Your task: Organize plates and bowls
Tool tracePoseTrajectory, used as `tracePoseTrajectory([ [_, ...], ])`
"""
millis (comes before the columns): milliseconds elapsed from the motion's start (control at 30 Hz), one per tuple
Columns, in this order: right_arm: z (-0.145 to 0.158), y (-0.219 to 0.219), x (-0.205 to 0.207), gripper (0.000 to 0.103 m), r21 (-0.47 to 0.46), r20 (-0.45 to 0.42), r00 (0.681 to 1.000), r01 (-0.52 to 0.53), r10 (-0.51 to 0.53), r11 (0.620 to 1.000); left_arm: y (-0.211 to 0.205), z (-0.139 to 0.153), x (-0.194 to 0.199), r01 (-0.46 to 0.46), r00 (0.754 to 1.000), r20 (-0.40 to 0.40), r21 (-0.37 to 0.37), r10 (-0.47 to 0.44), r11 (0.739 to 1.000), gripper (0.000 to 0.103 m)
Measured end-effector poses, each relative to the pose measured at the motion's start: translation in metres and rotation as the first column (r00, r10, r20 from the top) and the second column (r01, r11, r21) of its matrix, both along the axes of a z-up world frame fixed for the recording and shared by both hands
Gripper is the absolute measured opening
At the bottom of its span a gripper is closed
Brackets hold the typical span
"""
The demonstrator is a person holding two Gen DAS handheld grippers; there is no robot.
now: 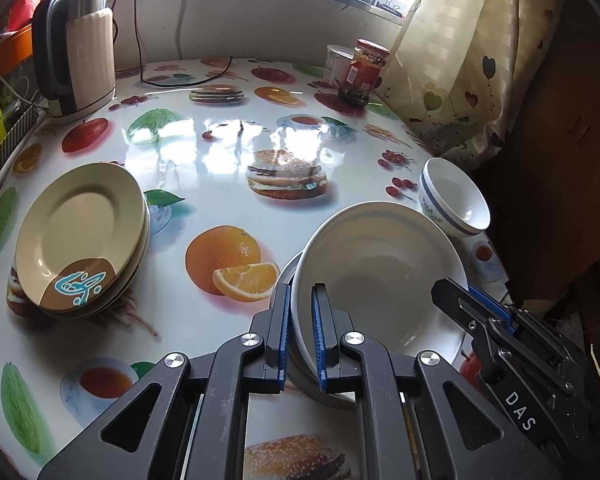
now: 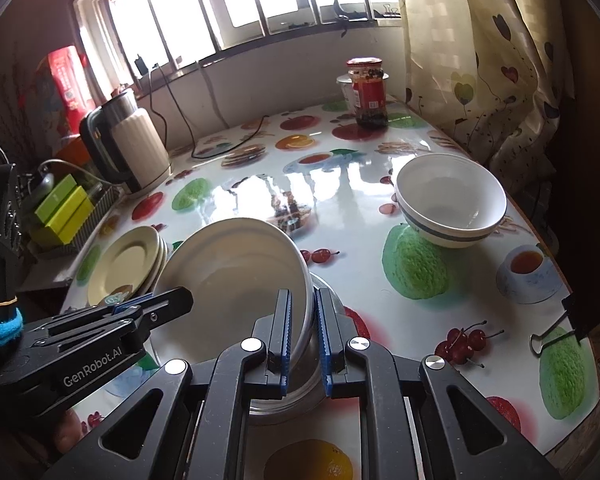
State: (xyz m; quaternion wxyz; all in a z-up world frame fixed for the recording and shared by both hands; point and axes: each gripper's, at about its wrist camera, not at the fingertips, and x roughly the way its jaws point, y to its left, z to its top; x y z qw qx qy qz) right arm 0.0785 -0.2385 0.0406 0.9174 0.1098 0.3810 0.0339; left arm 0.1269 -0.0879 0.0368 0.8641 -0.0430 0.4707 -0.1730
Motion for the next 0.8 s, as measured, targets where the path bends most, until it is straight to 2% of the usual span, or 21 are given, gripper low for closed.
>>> tracePoseTrajectory([
  [800, -0.015, 0.001, -0.001, 0.013, -0.003, -0.042, 0.999, 0.003, -0.003, 1.0, -0.003, -0.012, -0.003, 0.006, 1.0, -0.031, 0.027, -0.005, 1.0, 0.011],
])
